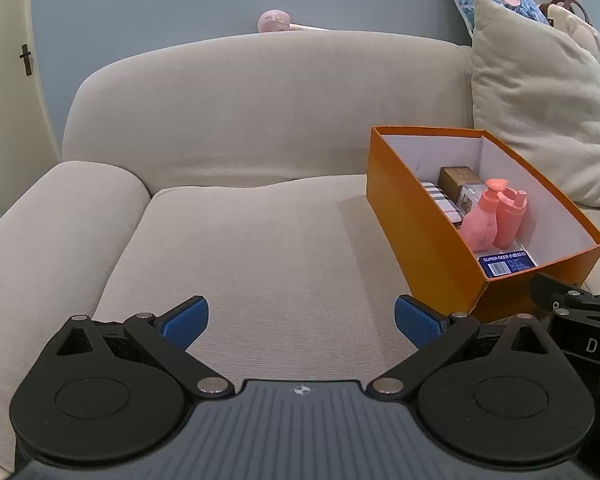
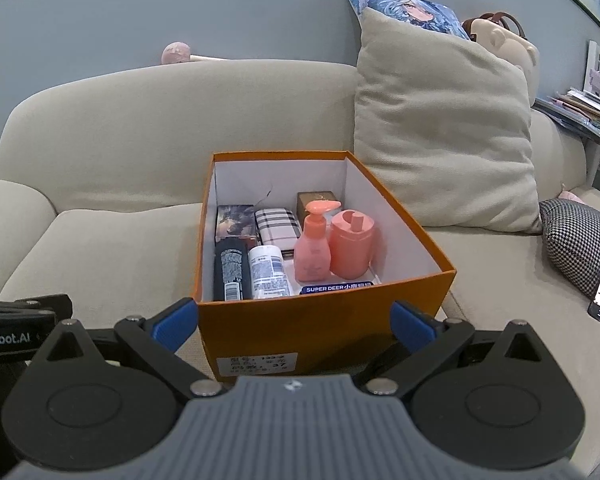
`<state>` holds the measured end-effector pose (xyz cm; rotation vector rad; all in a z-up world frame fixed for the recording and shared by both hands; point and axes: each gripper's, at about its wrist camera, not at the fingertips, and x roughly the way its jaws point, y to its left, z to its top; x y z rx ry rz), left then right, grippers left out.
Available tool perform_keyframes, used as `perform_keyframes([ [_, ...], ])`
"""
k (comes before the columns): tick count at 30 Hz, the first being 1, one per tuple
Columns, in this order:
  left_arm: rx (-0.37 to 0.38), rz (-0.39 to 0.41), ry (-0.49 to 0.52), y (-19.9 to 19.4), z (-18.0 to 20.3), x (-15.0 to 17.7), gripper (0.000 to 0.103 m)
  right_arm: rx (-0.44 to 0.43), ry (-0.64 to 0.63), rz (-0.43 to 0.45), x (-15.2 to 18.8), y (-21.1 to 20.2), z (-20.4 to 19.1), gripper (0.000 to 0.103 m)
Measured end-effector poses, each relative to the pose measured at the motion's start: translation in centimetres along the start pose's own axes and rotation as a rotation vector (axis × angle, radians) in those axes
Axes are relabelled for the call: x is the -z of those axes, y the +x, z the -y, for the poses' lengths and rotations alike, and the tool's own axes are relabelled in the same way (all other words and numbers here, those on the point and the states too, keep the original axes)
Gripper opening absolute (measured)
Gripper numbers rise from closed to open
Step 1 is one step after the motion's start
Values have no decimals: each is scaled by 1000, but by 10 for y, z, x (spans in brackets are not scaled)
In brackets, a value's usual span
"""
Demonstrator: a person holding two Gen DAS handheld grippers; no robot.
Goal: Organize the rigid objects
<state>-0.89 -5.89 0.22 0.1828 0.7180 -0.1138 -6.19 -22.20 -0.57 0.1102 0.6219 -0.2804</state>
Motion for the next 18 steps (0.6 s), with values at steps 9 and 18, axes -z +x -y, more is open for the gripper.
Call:
perform_keyframes([
  [9,-3,13,5,-4,1,0,103,0,3,-1,0,-1,1,102],
  [18,-1,14,4,-4,2,0,103,1,17,-16,1,0,3,102],
])
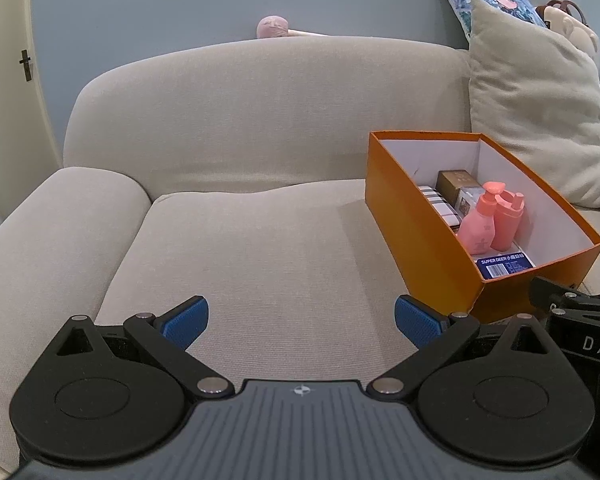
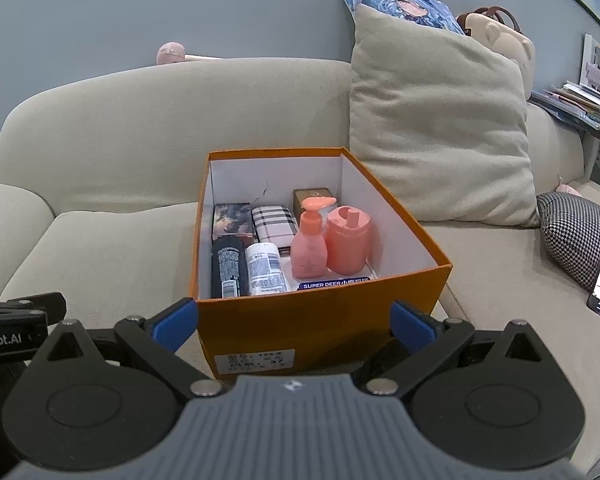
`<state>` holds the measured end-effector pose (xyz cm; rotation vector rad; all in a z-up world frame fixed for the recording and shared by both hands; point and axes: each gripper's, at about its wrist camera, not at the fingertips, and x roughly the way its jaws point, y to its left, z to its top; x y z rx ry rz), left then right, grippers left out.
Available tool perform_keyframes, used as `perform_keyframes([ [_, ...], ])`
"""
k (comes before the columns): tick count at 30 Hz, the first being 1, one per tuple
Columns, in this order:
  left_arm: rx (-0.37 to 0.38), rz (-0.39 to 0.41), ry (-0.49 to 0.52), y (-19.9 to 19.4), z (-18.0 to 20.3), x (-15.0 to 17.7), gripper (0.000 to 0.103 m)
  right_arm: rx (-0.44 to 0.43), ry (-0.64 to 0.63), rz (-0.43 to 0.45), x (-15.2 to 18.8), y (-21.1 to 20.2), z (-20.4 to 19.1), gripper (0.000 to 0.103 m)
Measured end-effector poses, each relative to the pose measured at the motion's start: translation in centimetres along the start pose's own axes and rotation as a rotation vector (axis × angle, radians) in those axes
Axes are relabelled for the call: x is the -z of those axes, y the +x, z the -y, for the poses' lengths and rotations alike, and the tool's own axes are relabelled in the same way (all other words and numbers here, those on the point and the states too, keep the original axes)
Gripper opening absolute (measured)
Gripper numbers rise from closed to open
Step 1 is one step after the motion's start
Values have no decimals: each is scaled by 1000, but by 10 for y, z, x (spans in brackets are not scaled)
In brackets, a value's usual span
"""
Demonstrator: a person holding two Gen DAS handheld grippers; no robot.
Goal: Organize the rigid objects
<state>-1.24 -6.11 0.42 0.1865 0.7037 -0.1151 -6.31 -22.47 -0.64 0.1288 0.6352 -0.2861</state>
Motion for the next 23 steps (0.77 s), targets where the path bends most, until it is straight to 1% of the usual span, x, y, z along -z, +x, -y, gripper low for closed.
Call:
perform_keyframes([
  [23,-2,1,4,-1,5,1,103,-2,18,-17,3,3,1,102],
])
